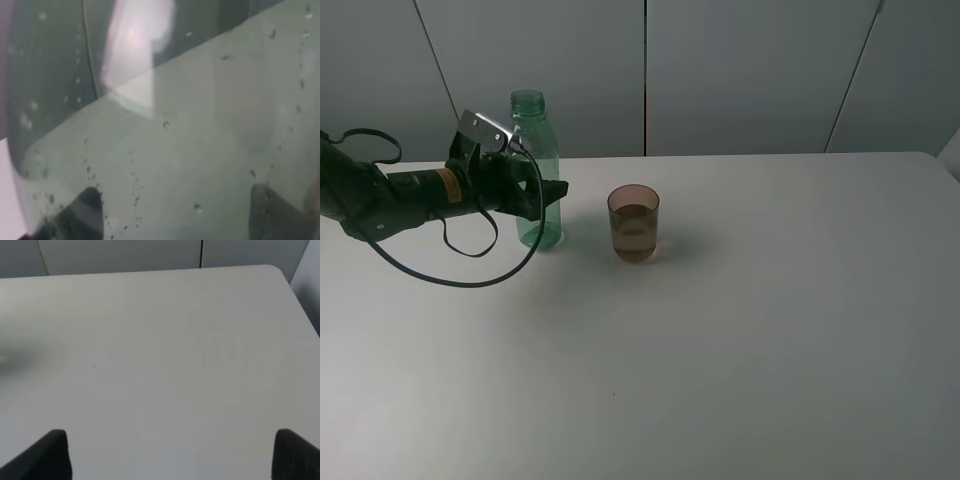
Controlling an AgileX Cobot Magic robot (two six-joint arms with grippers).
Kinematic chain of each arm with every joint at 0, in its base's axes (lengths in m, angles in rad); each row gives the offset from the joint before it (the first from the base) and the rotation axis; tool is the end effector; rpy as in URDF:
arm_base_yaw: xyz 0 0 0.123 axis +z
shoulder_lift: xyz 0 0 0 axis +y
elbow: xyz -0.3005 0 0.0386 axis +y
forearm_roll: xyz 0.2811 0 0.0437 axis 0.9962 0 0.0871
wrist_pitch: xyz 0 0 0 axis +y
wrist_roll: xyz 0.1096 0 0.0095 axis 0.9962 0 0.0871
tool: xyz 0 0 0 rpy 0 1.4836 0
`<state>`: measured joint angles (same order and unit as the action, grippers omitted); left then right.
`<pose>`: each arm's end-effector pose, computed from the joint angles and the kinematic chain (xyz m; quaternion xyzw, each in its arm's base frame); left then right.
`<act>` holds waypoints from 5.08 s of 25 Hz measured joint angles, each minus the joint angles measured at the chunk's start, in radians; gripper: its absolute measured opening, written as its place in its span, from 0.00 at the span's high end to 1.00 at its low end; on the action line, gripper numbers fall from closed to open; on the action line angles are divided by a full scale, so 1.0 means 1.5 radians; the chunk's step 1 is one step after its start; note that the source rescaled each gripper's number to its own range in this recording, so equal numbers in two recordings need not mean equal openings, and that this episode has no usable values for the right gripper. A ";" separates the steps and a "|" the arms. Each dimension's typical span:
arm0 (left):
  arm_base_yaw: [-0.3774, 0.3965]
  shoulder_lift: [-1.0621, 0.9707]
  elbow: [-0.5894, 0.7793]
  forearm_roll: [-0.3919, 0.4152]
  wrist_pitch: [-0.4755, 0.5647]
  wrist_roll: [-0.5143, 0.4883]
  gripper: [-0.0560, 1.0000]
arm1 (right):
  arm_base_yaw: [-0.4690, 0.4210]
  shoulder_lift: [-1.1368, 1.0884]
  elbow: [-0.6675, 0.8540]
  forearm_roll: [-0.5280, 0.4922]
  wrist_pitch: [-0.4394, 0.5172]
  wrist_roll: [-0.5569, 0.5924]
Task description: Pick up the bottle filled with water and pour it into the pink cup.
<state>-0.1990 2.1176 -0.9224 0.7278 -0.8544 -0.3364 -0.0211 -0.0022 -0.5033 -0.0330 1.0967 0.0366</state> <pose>0.4015 -0.1372 0.0771 0.2976 0.7613 -0.2181 0.5332 0.0204 -0.0037 0.2821 0.0258 0.8606 -0.0125 0.5085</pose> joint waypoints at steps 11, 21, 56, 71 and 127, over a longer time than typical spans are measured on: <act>0.000 0.000 -0.001 0.005 -0.006 -0.022 0.02 | 0.000 0.000 0.000 0.000 0.000 0.000; -0.008 -0.014 0.026 0.034 0.054 -0.066 0.00 | 0.000 0.000 0.000 0.000 0.000 0.000; -0.012 -0.100 0.088 0.039 0.106 -0.087 0.00 | 0.000 0.000 0.000 0.000 0.000 0.000; -0.012 -0.100 0.088 -0.034 0.136 -0.038 0.00 | 0.000 0.000 0.000 0.000 0.000 0.000; -0.050 -1.055 0.136 -0.292 1.315 -0.002 0.00 | 0.000 0.000 0.000 0.000 0.000 0.000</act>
<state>-0.2739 0.5358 -0.7189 0.2906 1.1180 -0.3392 -0.0211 -0.0022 -0.5033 -0.0330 1.0967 0.0366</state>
